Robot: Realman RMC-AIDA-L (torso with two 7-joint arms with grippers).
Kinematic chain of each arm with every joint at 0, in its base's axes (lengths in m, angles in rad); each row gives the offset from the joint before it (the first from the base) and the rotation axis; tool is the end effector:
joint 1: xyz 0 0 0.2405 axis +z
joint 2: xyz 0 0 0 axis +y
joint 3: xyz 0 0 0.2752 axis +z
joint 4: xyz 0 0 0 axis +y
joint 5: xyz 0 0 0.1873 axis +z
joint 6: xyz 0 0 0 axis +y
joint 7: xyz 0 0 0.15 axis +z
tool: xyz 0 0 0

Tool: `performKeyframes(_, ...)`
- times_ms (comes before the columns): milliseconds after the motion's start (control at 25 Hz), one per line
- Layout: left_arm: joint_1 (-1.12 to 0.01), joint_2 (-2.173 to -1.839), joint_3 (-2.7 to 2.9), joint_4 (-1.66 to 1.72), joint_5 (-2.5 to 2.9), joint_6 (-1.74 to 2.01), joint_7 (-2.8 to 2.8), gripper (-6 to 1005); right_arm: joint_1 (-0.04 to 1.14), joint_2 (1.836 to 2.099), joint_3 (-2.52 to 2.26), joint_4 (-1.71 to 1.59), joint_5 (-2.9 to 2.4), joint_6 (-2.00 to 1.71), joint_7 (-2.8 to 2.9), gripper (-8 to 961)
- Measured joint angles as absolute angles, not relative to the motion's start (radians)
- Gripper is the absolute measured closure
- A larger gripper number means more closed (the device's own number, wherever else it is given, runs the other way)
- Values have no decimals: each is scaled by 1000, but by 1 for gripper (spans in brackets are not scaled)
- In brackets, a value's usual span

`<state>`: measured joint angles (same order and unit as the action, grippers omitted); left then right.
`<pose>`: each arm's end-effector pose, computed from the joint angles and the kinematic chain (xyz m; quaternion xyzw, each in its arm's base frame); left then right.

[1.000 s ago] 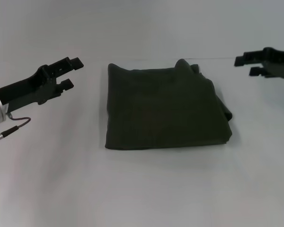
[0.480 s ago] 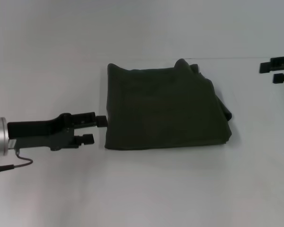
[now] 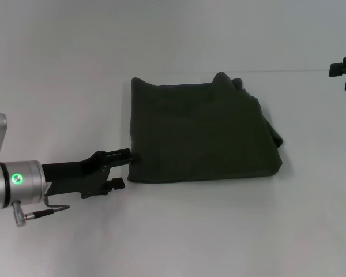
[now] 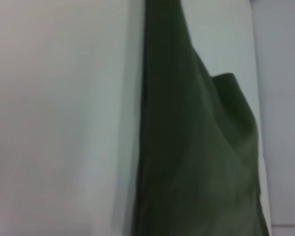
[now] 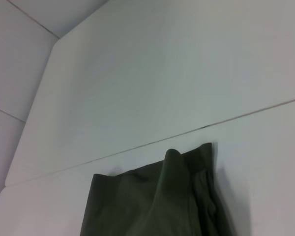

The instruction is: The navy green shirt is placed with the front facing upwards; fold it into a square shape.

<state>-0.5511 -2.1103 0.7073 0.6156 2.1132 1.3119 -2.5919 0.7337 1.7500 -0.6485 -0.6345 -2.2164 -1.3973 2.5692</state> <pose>-0.2822 0.3370 -0.0418 -0.6326 -0.7369 -0.2303 0.0622 0.2763 0.4203 0.1243 -0.7266 0.6297 0.1847 0.2034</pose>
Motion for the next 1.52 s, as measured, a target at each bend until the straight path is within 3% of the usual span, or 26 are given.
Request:
performKeyframes(1040, -628, -2118, 700, 459, 2106, 1130, -2591, 132, 726, 1755, -647, -627, -2210, -1394, 2562, 243)
performKeyframes(1240, -624, -2114, 699, 459, 2110, 1130, -2590, 336, 725, 1755, -642, -629, -2210, -1399, 2562, 242)
performKeyframes(1520, -622, -2115, 699, 460, 2111, 1129, -2586, 466, 724, 1755, -632, -625, -2210, -1401, 2562, 242)
